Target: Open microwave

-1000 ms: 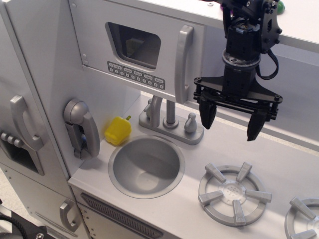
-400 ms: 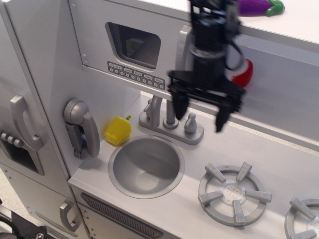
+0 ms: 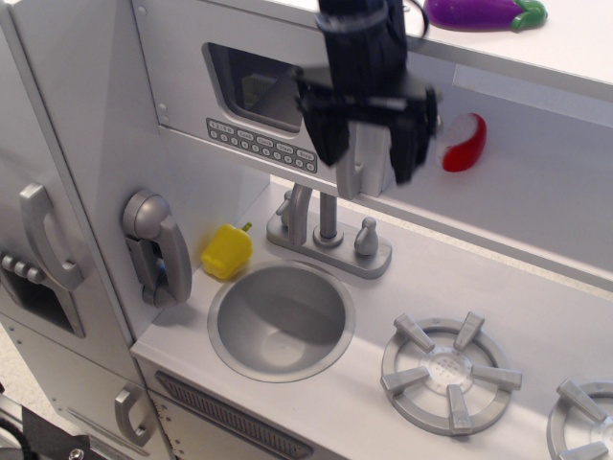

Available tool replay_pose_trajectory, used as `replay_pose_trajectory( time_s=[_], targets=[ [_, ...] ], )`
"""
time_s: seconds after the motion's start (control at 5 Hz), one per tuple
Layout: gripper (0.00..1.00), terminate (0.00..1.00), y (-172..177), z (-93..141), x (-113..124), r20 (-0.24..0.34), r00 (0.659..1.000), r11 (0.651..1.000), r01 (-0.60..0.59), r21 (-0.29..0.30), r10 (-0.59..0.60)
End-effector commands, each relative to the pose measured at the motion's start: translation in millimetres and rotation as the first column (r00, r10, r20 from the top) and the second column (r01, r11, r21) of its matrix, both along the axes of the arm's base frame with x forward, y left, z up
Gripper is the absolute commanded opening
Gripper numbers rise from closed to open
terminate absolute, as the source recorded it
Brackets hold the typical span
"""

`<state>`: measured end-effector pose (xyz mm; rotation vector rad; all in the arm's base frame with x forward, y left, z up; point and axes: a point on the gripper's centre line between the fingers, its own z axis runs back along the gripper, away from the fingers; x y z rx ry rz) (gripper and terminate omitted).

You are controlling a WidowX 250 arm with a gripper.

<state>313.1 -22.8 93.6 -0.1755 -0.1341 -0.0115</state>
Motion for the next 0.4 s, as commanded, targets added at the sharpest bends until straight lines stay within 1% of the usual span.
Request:
replay_pose_trajectory(
  time_s=[0.0,0.2],
  targets=[
    [1.00,0.00,16,44,20,0.140,0.989,0.998,-0.050,-0.040,0.055],
    [1.00,0.00,17,48,34,0.176,0.980,0.996,-0.085,-0.034,0.090]
  ],
)
